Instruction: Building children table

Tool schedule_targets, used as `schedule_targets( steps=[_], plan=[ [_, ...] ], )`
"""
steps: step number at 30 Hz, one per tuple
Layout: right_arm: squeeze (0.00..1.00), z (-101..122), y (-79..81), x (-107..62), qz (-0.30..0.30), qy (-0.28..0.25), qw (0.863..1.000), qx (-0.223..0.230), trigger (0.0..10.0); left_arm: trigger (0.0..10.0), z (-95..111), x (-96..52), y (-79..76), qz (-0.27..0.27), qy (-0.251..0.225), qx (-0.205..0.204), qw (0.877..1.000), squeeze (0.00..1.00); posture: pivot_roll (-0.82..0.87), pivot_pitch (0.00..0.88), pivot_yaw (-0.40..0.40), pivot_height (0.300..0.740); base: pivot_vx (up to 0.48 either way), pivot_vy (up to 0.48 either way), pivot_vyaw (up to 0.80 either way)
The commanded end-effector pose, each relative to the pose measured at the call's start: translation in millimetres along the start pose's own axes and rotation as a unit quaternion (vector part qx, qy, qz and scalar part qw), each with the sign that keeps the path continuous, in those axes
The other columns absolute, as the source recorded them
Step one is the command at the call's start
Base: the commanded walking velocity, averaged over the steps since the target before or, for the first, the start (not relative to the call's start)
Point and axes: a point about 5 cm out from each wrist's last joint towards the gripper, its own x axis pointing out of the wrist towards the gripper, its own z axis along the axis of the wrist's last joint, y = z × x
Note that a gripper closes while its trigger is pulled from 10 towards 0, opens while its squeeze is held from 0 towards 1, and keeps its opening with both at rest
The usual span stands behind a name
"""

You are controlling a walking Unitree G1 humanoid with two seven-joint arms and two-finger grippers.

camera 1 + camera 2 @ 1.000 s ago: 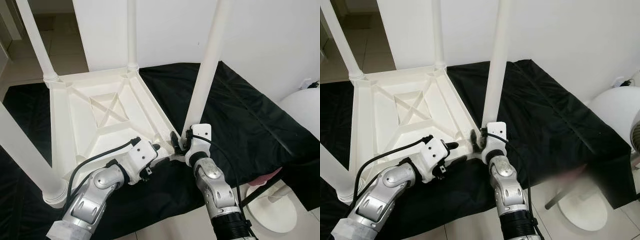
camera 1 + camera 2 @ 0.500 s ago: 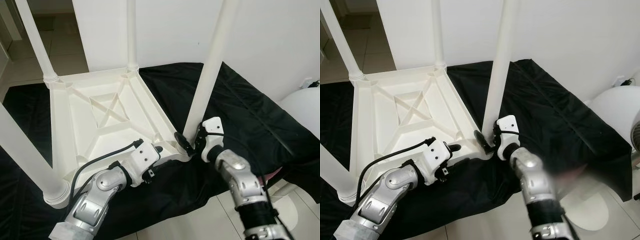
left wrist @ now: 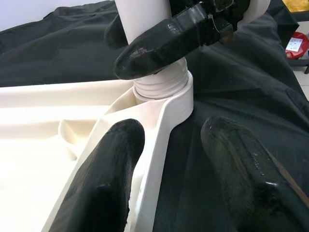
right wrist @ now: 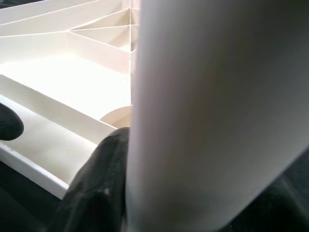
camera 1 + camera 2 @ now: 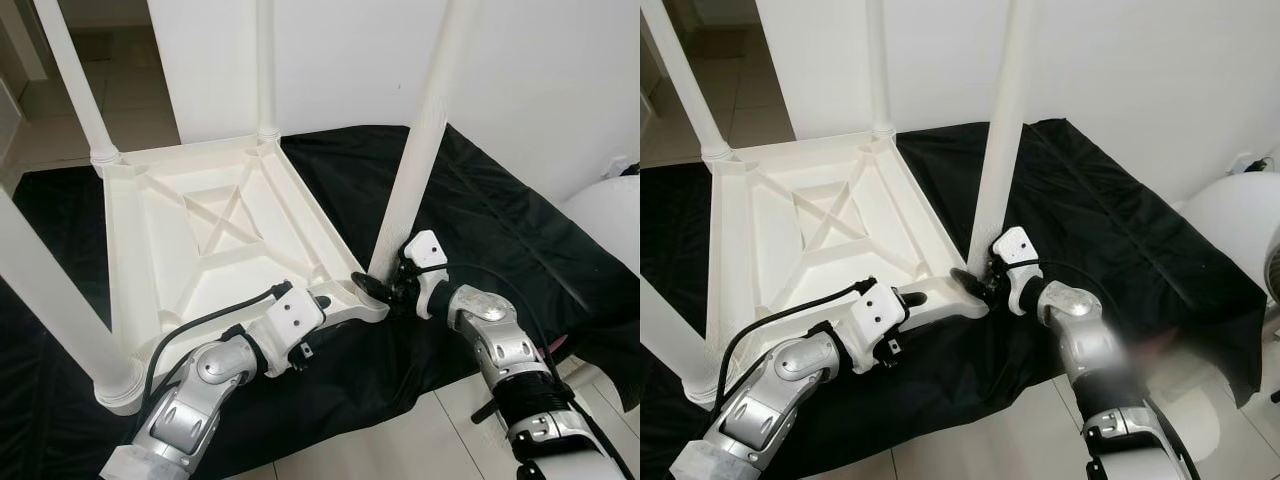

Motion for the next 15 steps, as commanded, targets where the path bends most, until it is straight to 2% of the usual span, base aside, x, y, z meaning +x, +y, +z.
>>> schedule_targets(
  steps=[1, 6, 7, 8, 9, 10, 15],
  plan=[
    [0.0, -6, -3.2, -3.0, 0.0, 0.015, 1.0, -0.005, 0.0, 10.0, -2, -3.4, 0.7, -0.004, 0.004, -0.002, 1.0, 0.0, -0.02, 0.006, -0.031, 0.74, 0.0, 0.0, 0.0],
    [0.0, -11, -0.6, -3.6, 0.007, 0.019, 1.0, 0.004, 0.0, 10.0, -2, -4.4, 2.3, -0.001, 0.006, -0.001, 1.0, 0.0, -0.02, 0.005, -0.031, 0.74, 0.0, 0.0, 0.0],
    [0.0, -13, -0.3, -3.7, 0.005, 0.018, 1.0, 0.008, 0.9, 10.0, -2, -4.9, 2.3, -0.001, 0.006, -0.001, 1.0, 0.0, -0.03, 0.006, -0.029, 0.74, 0.0, 0.0, 0.0],
    [0.0, -15, -0.2, -3.7, 0.001, 0.017, 1.0, 0.011, 4.4, 10.0, -3, -5.1, 2.2, -0.001, 0.007, -0.001, 1.0, 0.0, -0.03, 0.006, -0.028, 0.74, 0.0, 0.0, 0.0],
    [0.0, -15, -0.2, -3.7, 0.001, 0.017, 1.0, 0.011, 4.4, 10.0, -3, -5.1, 2.2, -0.001, 0.007, -0.001, 1.0, 0.0, -0.03, 0.006, -0.028, 0.74, 0.0, 0.0, 0.0],
    [0.0, -15, -0.2, -3.3, -0.005, 0.014, 1.0, 0.019, 10.0, 10.0, -3, -5.2, 2.0, -0.001, 0.007, 0.0, 1.0, 0.0, -0.03, 0.005, -0.025, 0.74, 0.0, 0.0, 0.0],
    [0.0, -16, 0.9, -0.1, -0.056, 0.004, 0.997, 0.054, 10.0, 10.0, -2, -4.1, 2.5, -0.004, 0.006, 0.0, 1.0, 0.0, -0.04, 0.008, -0.022, 0.74, 0.0, 0.0, 0.0]
  ],
)
